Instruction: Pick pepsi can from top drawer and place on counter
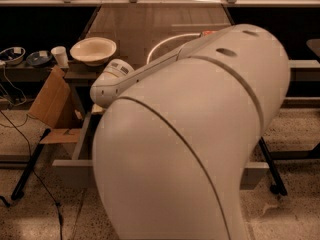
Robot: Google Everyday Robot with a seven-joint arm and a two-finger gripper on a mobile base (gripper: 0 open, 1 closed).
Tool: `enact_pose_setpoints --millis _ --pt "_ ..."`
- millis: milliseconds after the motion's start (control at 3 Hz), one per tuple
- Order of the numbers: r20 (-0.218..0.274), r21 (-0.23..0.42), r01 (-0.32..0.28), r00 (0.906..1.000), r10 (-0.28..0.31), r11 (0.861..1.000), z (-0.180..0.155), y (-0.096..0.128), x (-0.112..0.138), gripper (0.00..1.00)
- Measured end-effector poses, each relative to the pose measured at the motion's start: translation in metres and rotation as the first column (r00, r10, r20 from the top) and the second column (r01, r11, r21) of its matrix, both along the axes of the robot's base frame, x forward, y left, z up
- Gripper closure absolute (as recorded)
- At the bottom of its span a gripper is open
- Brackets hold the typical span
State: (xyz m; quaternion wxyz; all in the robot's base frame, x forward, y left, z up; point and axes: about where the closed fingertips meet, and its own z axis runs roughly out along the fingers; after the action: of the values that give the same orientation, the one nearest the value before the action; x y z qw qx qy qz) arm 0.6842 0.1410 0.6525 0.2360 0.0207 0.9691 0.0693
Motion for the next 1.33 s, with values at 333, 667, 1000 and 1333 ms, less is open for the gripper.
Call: enact_pose_setpoints --millis 333,667,1000,1333 --pt "-0.011 -0.016 0.015 0.9998 -0.015 1.0 -0.006 -0.005 0.002 0.0" --pt "-0.026 -0.03 0.023 0.9994 -0.024 0.999 -0.015 -0.006 0.002 0.0" --pt "-0.039 -0.051 0.037 0.9985 -0.039 0.998 -0.024 -0.008 0.002 0.0" --pt "-0.049 -0.066 0.038 0.9979 -0.041 0.997 -0.031 -0.006 0.0 0.0"
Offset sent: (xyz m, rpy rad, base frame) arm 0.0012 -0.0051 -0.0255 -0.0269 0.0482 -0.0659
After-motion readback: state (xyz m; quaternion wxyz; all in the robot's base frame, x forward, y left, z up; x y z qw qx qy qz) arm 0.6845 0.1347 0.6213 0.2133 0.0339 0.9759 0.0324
